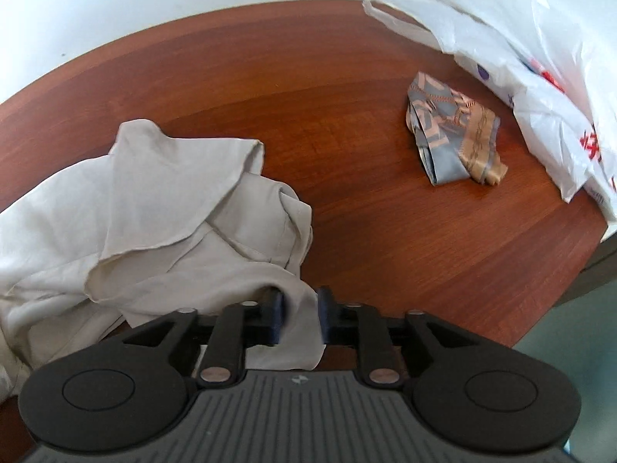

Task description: Fold clothes

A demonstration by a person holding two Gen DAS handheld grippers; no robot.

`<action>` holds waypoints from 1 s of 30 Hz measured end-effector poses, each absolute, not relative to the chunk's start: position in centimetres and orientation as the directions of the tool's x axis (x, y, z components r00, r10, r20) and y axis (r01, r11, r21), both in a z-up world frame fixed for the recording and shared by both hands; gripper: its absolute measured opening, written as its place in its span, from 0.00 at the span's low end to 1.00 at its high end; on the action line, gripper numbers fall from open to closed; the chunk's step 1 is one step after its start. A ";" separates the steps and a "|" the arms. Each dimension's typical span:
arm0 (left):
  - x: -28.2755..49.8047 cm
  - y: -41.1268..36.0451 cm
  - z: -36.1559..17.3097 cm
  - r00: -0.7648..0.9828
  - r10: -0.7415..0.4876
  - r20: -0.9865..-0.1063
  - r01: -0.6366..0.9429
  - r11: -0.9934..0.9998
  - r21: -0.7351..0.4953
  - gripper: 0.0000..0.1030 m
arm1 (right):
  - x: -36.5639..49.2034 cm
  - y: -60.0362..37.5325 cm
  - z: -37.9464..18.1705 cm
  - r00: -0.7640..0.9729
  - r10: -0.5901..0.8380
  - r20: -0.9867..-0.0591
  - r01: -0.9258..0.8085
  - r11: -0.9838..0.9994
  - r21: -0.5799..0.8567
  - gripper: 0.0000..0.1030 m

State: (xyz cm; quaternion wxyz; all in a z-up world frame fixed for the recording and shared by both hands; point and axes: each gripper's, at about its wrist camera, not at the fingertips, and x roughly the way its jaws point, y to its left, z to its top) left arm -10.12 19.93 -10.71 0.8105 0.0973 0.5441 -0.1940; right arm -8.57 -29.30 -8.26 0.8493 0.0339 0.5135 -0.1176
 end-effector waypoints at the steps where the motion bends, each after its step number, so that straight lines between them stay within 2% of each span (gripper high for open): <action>1: -10.0 19.7 -10.8 0.329 -0.212 -0.920 0.422 0.905 -0.058 0.45 | -8.5 -29.1 -8.2 0.452 -0.160 -0.877 0.223 0.973 -0.063 0.25; 6: -9.7 18.7 -11.1 0.317 -0.226 -0.921 0.416 0.906 -0.080 0.48 | -8.0 -27.8 -7.2 0.486 -0.120 -0.866 0.147 0.988 -0.054 0.33; 16: -7.8 17.3 -12.2 0.355 -0.185 -0.916 0.313 0.947 -0.070 0.48 | -5.8 -25.8 -6.5 0.510 -0.019 -0.860 0.005 1.000 -0.020 0.35; 21: -6.8 16.7 -12.4 0.376 -0.171 -0.910 0.259 0.963 -0.074 0.50 | -4.9 -25.1 -6.4 0.506 0.036 -0.862 -0.076 0.997 -0.003 0.40; 23: -6.7 16.3 -12.4 0.384 -0.167 -0.908 0.255 0.964 -0.070 0.44 | -4.6 -24.9 -6.5 0.502 0.052 -0.863 -0.097 0.995 0.004 0.41; 25: -6.7 16.0 -12.2 0.395 -0.155 -0.906 0.251 0.966 -0.056 0.12 | -4.3 -24.8 -6.6 0.499 0.062 -0.864 -0.113 0.994 0.007 0.43; 28: -7.3 16.4 -11.5 0.396 -0.184 -0.900 0.245 0.965 -0.090 0.04 | -4.0 -24.7 -6.9 0.495 0.079 -0.865 -0.137 0.991 0.012 0.44; 30: -8.0 16.8 -10.8 0.391 -0.221 -0.894 0.244 0.961 -0.131 0.03 | -3.7 -24.6 -7.0 0.492 0.089 -0.866 -0.149 0.989 0.017 0.44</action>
